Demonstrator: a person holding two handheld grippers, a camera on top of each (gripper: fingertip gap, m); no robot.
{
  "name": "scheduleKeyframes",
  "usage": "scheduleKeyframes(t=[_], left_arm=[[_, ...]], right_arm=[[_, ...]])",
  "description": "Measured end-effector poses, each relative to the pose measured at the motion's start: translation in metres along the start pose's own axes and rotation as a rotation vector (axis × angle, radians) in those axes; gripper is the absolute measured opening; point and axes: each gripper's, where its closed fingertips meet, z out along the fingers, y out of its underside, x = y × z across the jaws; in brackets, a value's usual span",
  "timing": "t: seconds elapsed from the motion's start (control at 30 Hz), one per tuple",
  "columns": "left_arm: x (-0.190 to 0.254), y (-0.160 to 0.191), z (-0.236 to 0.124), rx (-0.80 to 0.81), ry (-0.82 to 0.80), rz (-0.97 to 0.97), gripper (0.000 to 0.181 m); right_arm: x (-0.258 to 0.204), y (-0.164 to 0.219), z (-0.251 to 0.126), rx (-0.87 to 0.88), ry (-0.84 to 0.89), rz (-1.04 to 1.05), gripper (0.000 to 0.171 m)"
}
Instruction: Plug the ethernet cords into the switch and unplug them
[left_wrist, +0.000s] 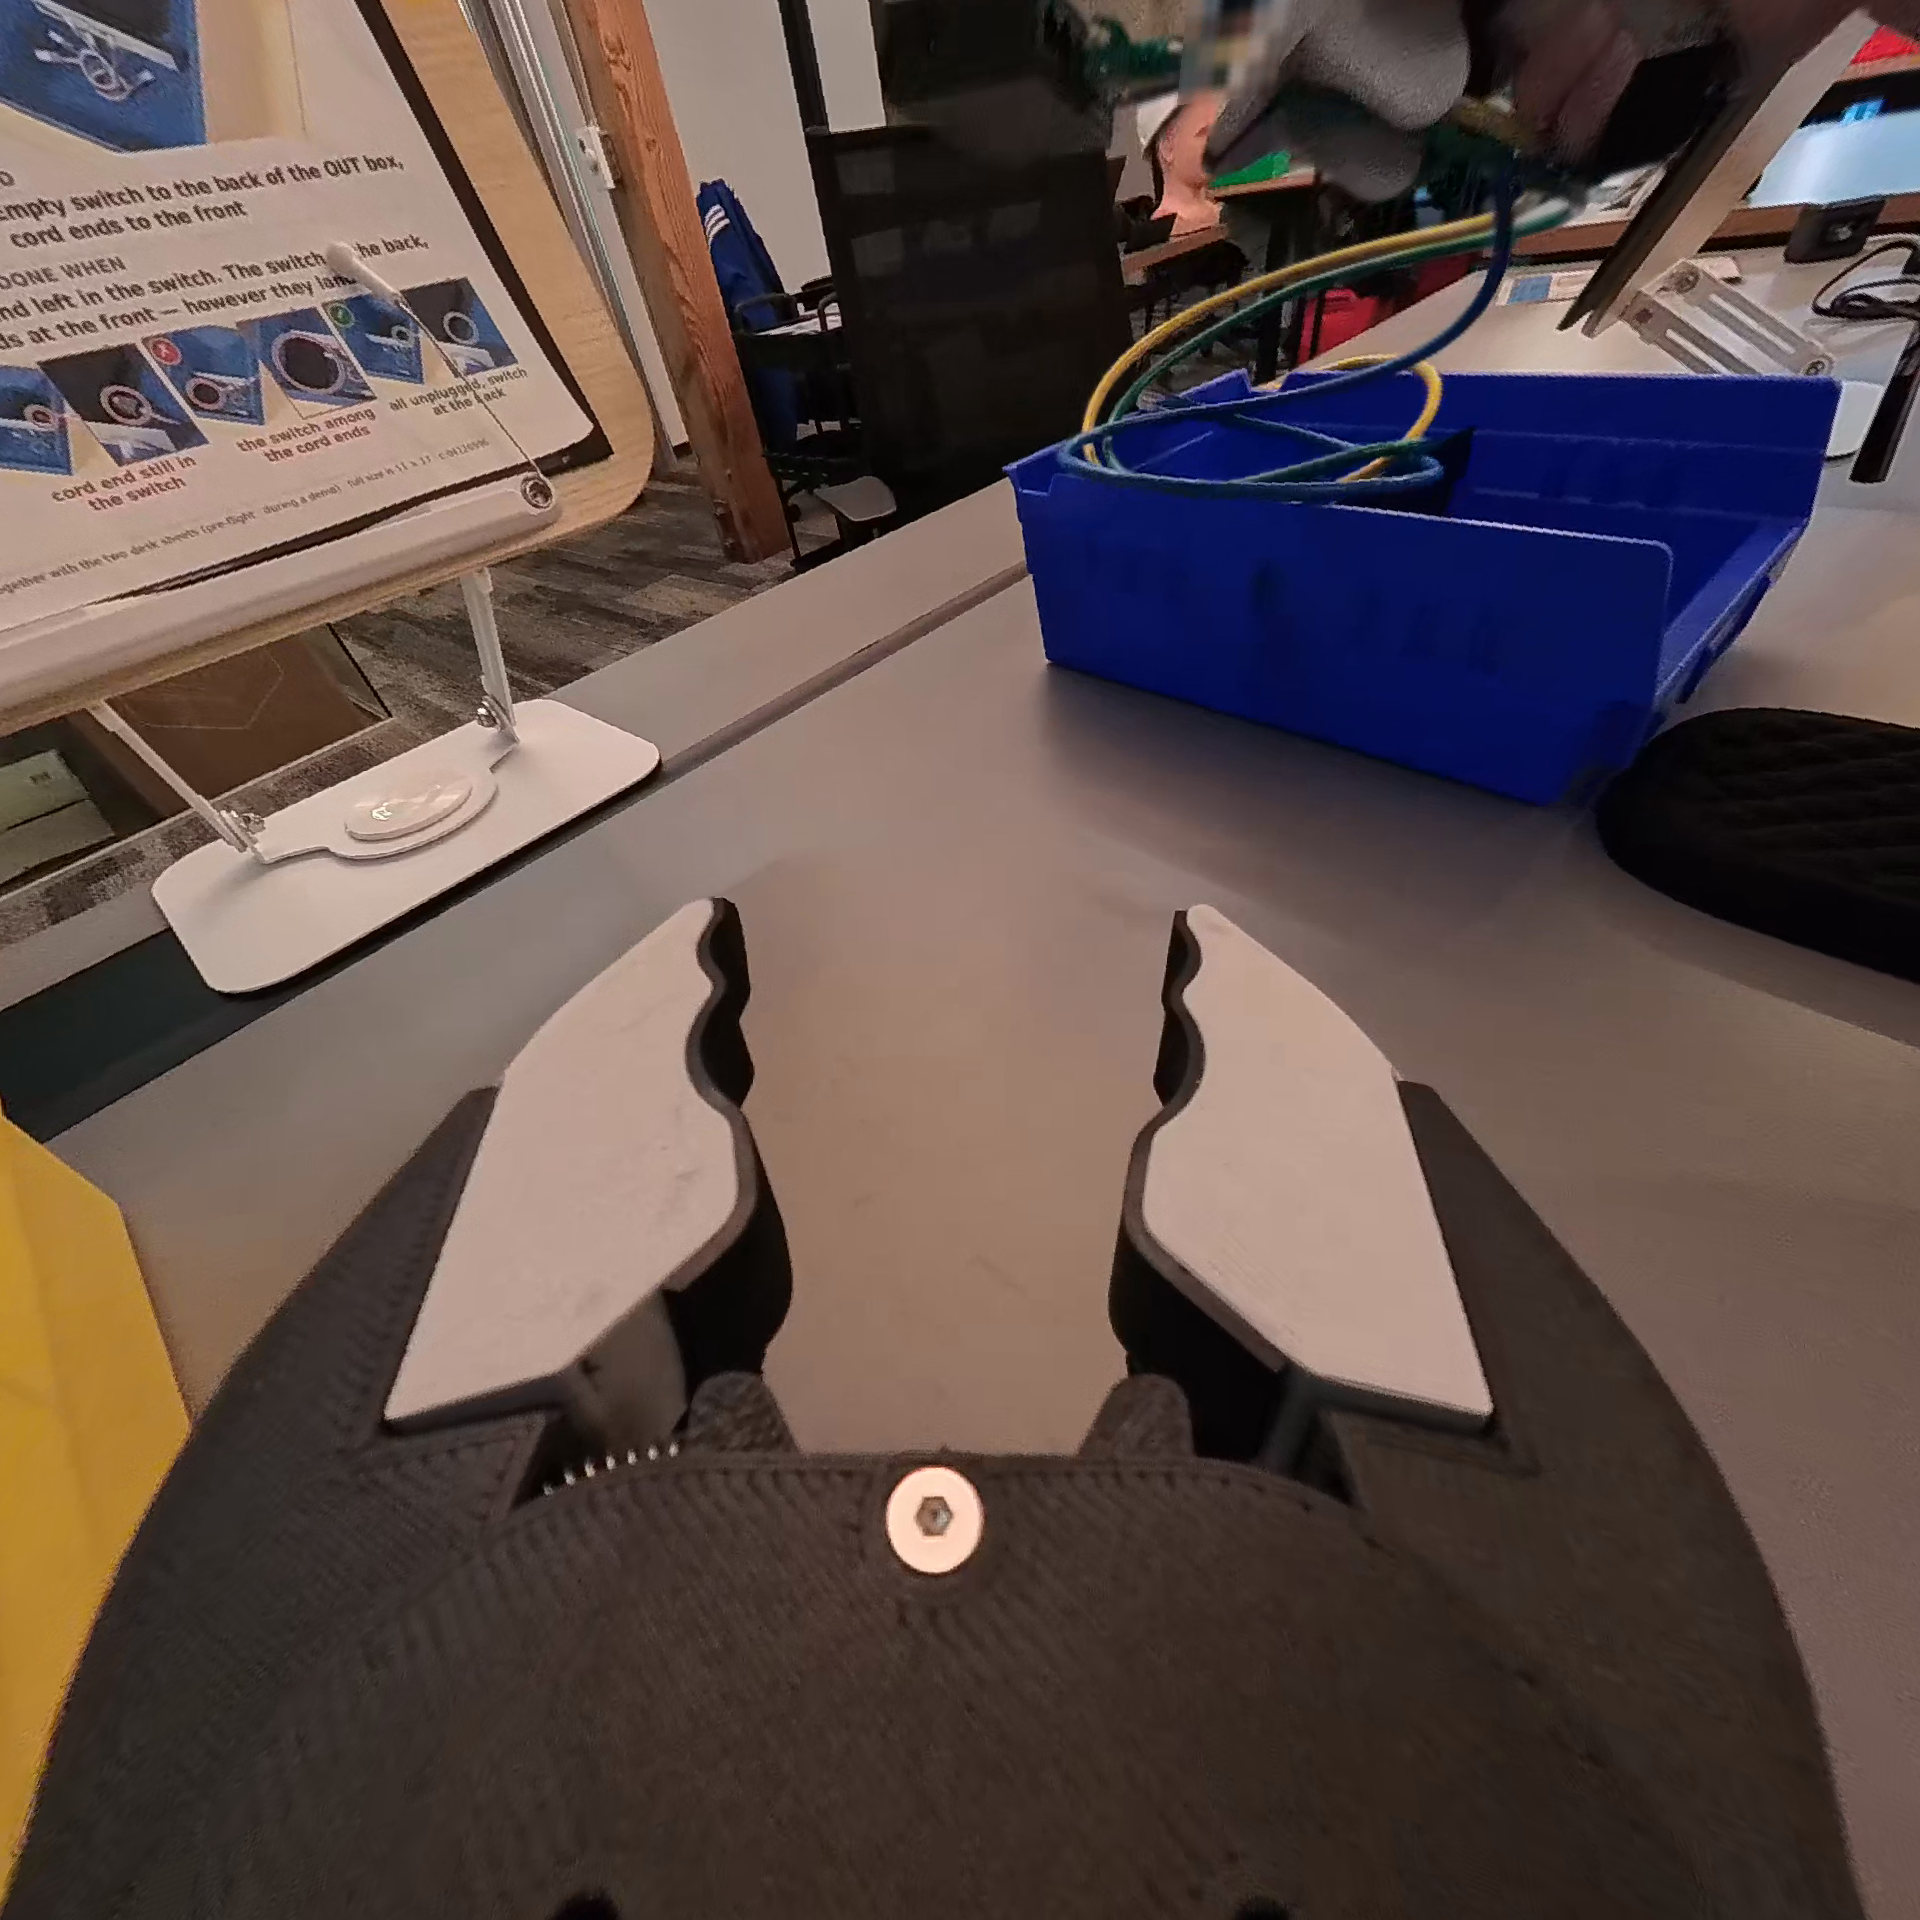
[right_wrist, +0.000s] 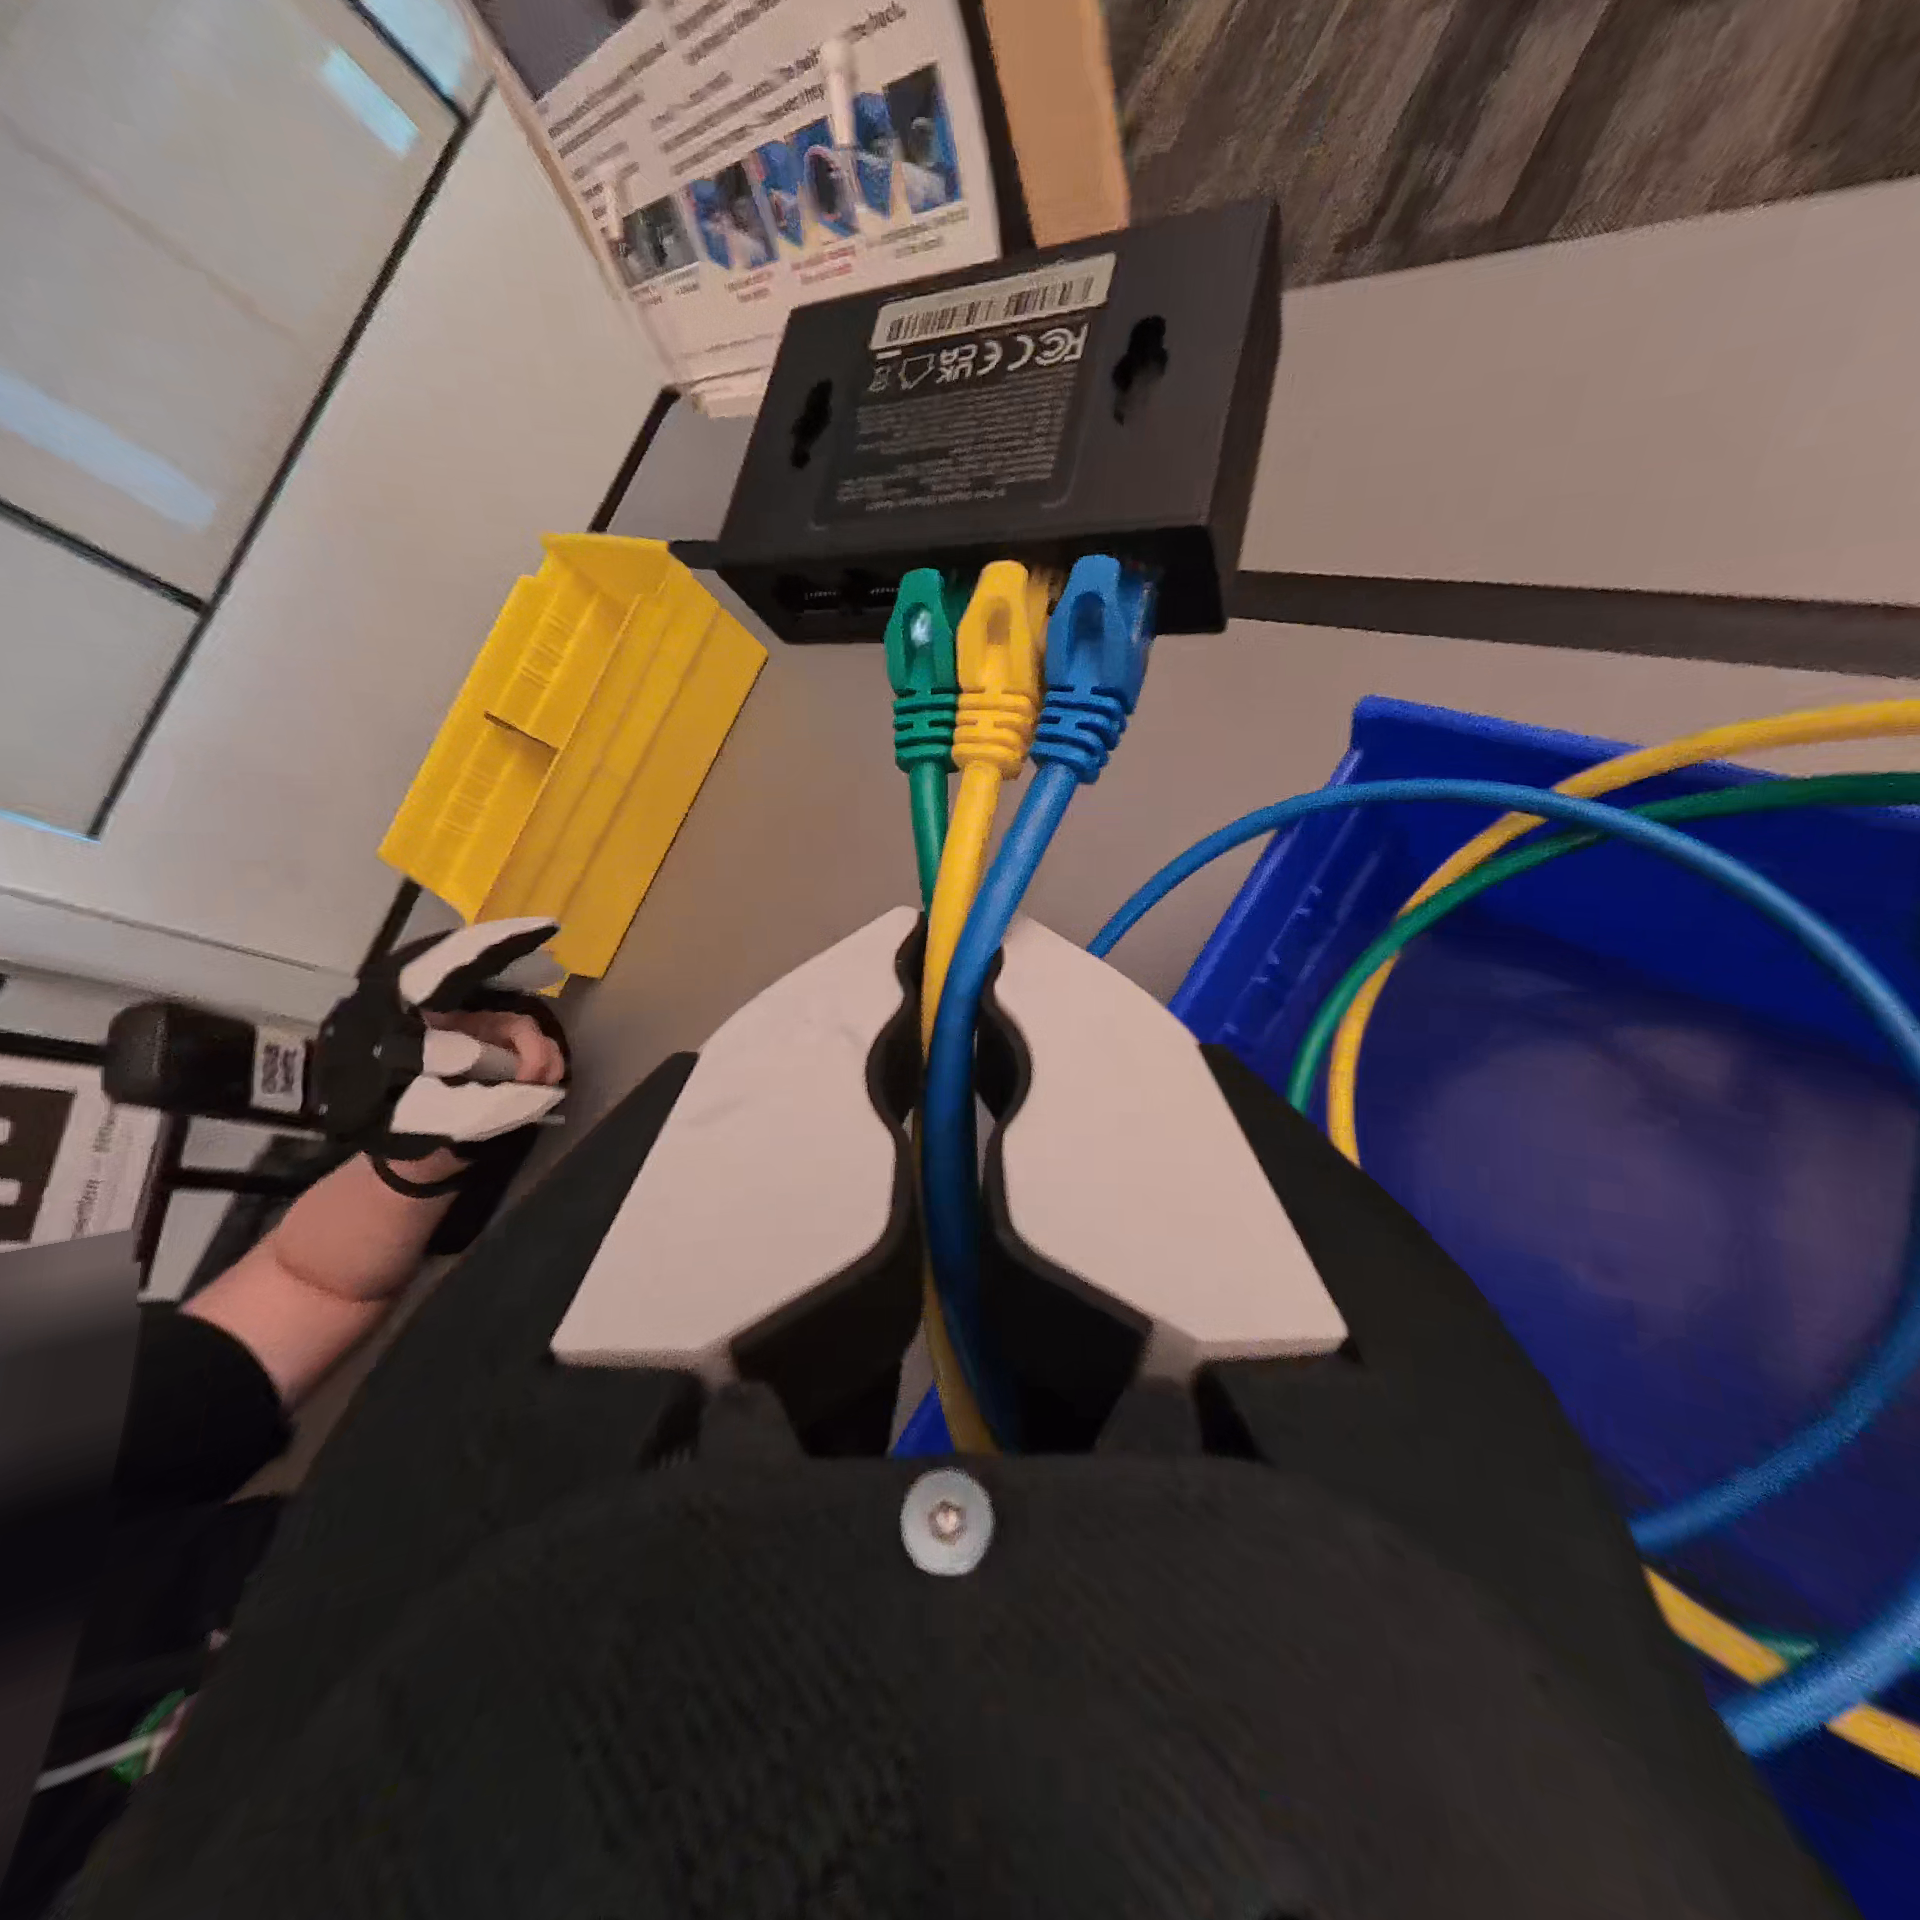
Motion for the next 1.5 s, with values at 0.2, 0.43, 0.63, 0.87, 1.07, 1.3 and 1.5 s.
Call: scheduleKeyframes(t=[0.2, 0.43, 0.63, 0.87, 1.07, 1.3, 1.5], left_arm=[[0.004, 0.003, 0.001, -0.012, 0.015, 0.012, 0.076], [0.014, 0.002, 0.003, -0.02, 0.08, -0.062, 0.077], [0.008, -0.045, 0.057, -0.008, 0.236, -0.459, 0.075], [0.013, -0.121, 0.203, -0.024, 0.504, -0.842, 0.088], [0.055, -0.145, 0.245, -0.032, 0.774, -0.917, 0.044], [0.051, -0.144, 0.259, -0.114, 0.671, -0.677, 0.029], [0.05, -0.148, 0.262, -0.163, 0.693, -0.616, 0.028]], right_arm=[[0.052, 0.008, 0.022, 0.04, -0.006, 0.199, 0.005], [0.058, 0.042, 0.034, -0.043, 0.039, 0.053, 0.006], [0.043, 0.039, 0.03, 0.04, 0.022, -0.167, 0.006], [0.026, 0.033, 0.013, 0.236, -0.045, -0.321, 0.006], [0.024, 0.04, 0.014, 0.183, -0.078, -0.405, 0.006], [0.031, 0.04, -0.03, 0.125, -0.021, -0.636, 0.048], [0.072, 0.096, -0.052, -0.26, 0.172, -0.936, 0.09]])
